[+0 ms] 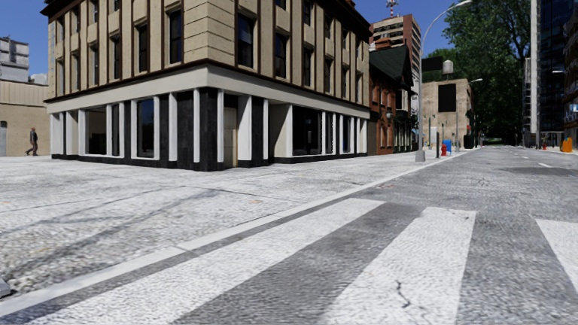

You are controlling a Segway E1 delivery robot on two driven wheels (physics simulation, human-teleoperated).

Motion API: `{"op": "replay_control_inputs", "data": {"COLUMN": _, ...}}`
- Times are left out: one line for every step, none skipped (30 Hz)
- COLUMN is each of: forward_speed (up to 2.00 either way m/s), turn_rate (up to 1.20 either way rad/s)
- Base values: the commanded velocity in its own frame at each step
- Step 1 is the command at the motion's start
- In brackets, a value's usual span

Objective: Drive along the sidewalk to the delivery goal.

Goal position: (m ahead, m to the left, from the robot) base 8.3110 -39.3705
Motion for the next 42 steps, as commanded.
{"op": "replay_control_inputs", "data": {"forward_speed": 0.00, "turn_rate": -0.69}}
{"op": "replay_control_inputs", "data": {"forward_speed": 0.00, "turn_rate": -0.69}}
{"op": "replay_control_inputs", "data": {"forward_speed": 0.00, "turn_rate": -0.69}}
{"op": "replay_control_inputs", "data": {"forward_speed": 0.00, "turn_rate": -0.69}}
{"op": "replay_control_inputs", "data": {"forward_speed": 0.00, "turn_rate": -0.69}}
{"op": "replay_control_inputs", "data": {"forward_speed": 0.00, "turn_rate": -0.69}}
{"op": "replay_control_inputs", "data": {"forward_speed": 0.00, "turn_rate": -0.69}}
{"op": "replay_control_inputs", "data": {"forward_speed": 0.00, "turn_rate": -0.69}}
{"op": "replay_control_inputs", "data": {"forward_speed": 0.00, "turn_rate": -0.69}}
{"op": "replay_control_inputs", "data": {"forward_speed": 0.00, "turn_rate": -0.69}}
{"op": "replay_control_inputs", "data": {"forward_speed": 0.00, "turn_rate": -0.69}}
{"op": "replay_control_inputs", "data": {"forward_speed": 0.00, "turn_rate": -0.69}}
{"op": "replay_control_inputs", "data": {"forward_speed": 0.00, "turn_rate": -0.69}}
{"op": "replay_control_inputs", "data": {"forward_speed": 0.00, "turn_rate": -0.69}}
{"op": "replay_control_inputs", "data": {"forward_speed": 0.00, "turn_rate": -0.69}}
{"op": "replay_control_inputs", "data": {"forward_speed": 0.00, "turn_rate": -0.69}}
{"op": "replay_control_inputs", "data": {"forward_speed": 0.00, "turn_rate": -0.69}}
{"op": "replay_control_inputs", "data": {"forward_speed": 0.00, "turn_rate": -0.69}}
{"op": "replay_control_inputs", "data": {"forward_speed": 0.00, "turn_rate": -0.69}}
{"op": "replay_control_inputs", "data": {"forward_speed": 0.00, "turn_rate": -0.69}}
{"op": "replay_control_inputs", "data": {"forward_speed": 0.00, "turn_rate": -0.69}}
{"op": "replay_control_inputs", "data": {"forward_speed": 0.00, "turn_rate": -0.69}}
{"op": "replay_control_inputs", "data": {"forward_speed": 0.00, "turn_rate": -0.69}}
{"op": "replay_control_inputs", "data": {"forward_speed": 0.00, "turn_rate": -0.69}}
{"op": "replay_control_inputs", "data": {"forward_speed": 0.00, "turn_rate": -0.69}}
{"op": "replay_control_inputs", "data": {"forward_speed": 0.00, "turn_rate": -0.69}}
{"op": "replay_control_inputs", "data": {"forward_speed": 0.00, "turn_rate": -0.69}}
{"op": "replay_control_inputs", "data": {"forward_speed": 0.00, "turn_rate": -0.69}}
{"op": "replay_control_inputs", "data": {"forward_speed": 0.00, "turn_rate": -0.69}}
{"op": "replay_control_inputs", "data": {"forward_speed": 0.00, "turn_rate": -0.69}}
{"op": "replay_control_inputs", "data": {"forward_speed": 0.00, "turn_rate": -0.69}}
{"op": "replay_control_inputs", "data": {"forward_speed": 0.00, "turn_rate": -0.69}}
{"op": "replay_control_inputs", "data": {"forward_speed": 0.00, "turn_rate": -0.69}}
{"op": "replay_control_inputs", "data": {"forward_speed": 0.00, "turn_rate": -0.69}}
{"op": "replay_control_inputs", "data": {"forward_speed": 0.00, "turn_rate": -0.69}}
{"op": "replay_control_inputs", "data": {"forward_speed": 0.00, "turn_rate": -0.69}}
{"op": "replay_control_inputs", "data": {"forward_speed": 0.00, "turn_rate": -0.69}}
{"op": "replay_control_inputs", "data": {"forward_speed": 0.00, "turn_rate": -0.69}}
{"op": "replay_control_inputs", "data": {"forward_speed": 0.00, "turn_rate": -0.69}}
{"op": "replay_control_inputs", "data": {"forward_speed": 0.00, "turn_rate": -0.69}}
{"op": "replay_control_inputs", "data": {"forward_speed": 0.00, "turn_rate": -0.69}}
{"op": "replay_control_inputs", "data": {"forward_speed": 0.00, "turn_rate": -0.69}}
